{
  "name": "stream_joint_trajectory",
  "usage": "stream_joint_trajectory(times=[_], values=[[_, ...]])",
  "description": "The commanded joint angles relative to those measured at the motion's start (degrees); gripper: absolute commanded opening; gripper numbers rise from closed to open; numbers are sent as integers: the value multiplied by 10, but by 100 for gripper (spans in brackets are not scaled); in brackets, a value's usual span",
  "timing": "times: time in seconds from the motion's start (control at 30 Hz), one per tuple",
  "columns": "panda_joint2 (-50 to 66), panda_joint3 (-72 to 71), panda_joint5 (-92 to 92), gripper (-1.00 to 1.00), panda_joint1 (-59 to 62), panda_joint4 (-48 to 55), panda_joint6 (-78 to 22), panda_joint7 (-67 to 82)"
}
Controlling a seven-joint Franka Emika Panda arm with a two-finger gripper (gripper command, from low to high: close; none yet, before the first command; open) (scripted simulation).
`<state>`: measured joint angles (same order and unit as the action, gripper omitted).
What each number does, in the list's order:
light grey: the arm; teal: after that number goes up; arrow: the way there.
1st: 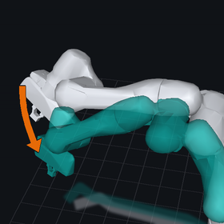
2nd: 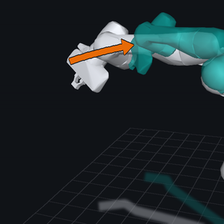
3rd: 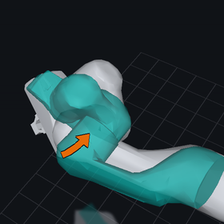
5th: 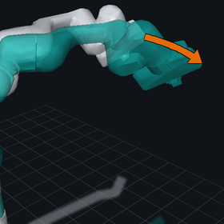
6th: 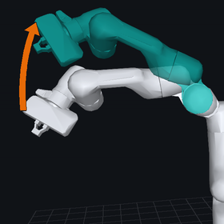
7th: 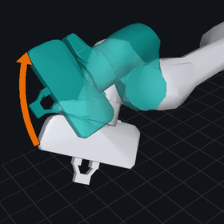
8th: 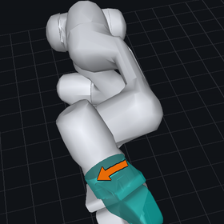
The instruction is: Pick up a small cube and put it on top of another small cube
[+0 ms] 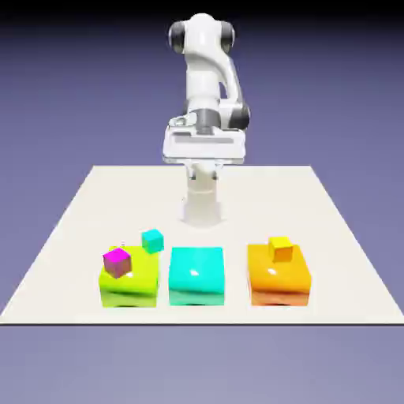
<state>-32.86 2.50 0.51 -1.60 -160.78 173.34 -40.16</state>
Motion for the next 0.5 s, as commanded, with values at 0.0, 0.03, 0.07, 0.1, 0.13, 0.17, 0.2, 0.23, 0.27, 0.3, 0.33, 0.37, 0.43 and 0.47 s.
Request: stream_joint_trajectory(times=[0.0,0.03,0.07,0.1,0.13,0.17,0.2,0.23,0.27,0.3,0.33,0.37,0.43,0.47], values=[[-2,21,4,0,-8,2,-6,19],[-3,42,8,0,-15,4,-11,38],[-5,62,13,0,-23,6,-17,57],[-7,83,17,0,-30,7,-22,76],[-8,104,21,0,-38,9,-28,95],[-10,125,25,0,-45,11,-33,114],[-12,145,29,0,-53,13,-39,134],[-14,166,34,0,-60,15,-44,153],[-15,187,38,0,-68,17,-50,172],[-17,208,42,0,-75,19,-55,191],[-19,228,46,0,-83,20,-61,210],[-20,249,50,0,-90,22,-66,229],[-24,291,59,0,-105,26,-77,267],[-25,311,63,0,-113,28,-83,286]])
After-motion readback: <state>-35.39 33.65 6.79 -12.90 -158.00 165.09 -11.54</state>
